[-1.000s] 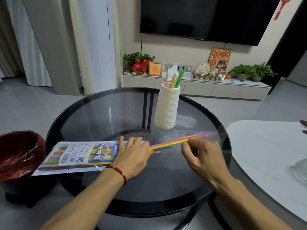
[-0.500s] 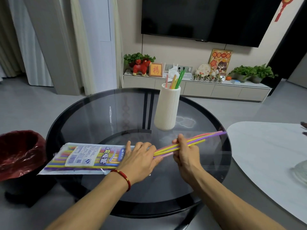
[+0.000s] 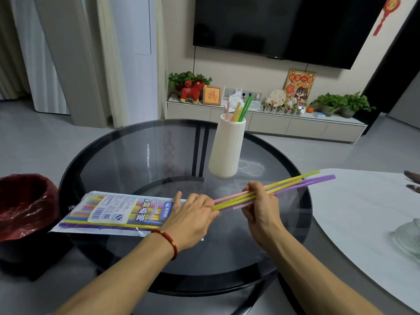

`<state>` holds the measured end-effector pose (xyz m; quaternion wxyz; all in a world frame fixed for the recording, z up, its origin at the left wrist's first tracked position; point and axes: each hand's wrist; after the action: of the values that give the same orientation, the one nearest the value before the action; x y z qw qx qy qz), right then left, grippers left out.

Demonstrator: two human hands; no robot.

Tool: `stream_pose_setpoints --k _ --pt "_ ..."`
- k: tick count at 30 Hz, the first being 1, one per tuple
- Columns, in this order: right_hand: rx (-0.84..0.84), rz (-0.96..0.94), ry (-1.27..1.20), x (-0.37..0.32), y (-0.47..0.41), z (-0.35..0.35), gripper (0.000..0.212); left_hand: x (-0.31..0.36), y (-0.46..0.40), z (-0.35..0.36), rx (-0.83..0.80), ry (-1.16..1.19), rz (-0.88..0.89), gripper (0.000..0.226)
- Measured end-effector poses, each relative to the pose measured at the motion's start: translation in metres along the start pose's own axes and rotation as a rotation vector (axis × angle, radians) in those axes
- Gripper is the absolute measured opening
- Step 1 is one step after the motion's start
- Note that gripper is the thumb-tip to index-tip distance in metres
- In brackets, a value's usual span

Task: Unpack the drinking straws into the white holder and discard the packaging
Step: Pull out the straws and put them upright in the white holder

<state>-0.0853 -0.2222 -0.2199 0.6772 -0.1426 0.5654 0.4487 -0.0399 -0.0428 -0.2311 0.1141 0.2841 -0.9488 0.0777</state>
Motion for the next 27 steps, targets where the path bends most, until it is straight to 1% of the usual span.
stream_pose_setpoints --k 2,6,8,10,13,15,19,21,23,25,27 --pt "-0.001 -0.080 0.101 0.001 0.001 0.002 0.022 0.000 -0.001 0.000 0.016 0.009 0.002 0.040" --pt "-0.051 -0.147 0.134 0.005 0.005 0.003 0.025 0.000 -0.002 0.002 0.103 0.089 -0.011 0.038" --pt "-0.054 -0.187 0.174 0.000 0.005 0.002 0.025 -0.002 -0.002 0.003 0.127 0.089 -0.011 0.037" --pt "-0.015 -0.236 0.188 -0.014 0.004 -0.003 0.024 -0.007 0.000 0.003 0.128 0.033 -0.012 0.041" --pt "0.068 -0.335 0.235 -0.044 0.002 -0.017 0.022 -0.015 0.004 0.004 0.104 -0.034 -0.050 0.056" --pt "0.090 -0.446 0.348 -0.067 0.004 -0.024 0.026 -0.017 0.005 0.005 0.108 -0.045 -0.062 0.059" --pt "0.140 -0.684 0.737 -0.115 0.010 -0.017 0.030 -0.015 0.005 0.006 0.113 -0.055 -0.036 0.063" --pt "0.092 -0.766 0.912 -0.131 0.014 -0.003 0.032 -0.010 0.001 0.007 0.170 0.042 0.026 0.070" --pt "0.040 -0.828 1.063 -0.134 0.018 0.015 0.031 0.002 -0.006 0.007 0.227 0.274 0.062 0.077" --pt "-0.023 -0.828 1.118 -0.124 0.018 0.032 0.031 0.017 -0.016 0.007 0.254 0.523 0.050 0.087" --pt "-0.034 -0.809 1.159 -0.107 0.014 0.042 0.033 0.030 -0.023 0.007 0.312 0.654 0.030 0.088"
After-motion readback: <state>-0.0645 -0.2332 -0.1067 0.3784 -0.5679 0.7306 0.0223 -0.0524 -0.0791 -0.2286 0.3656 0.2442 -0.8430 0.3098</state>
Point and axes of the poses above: each hand's wrist, its own y-axis away from the middle knuckle, its own z-axis out of the palm, x = y × z, and after that the axes turned 12 degrees about z, right-handed
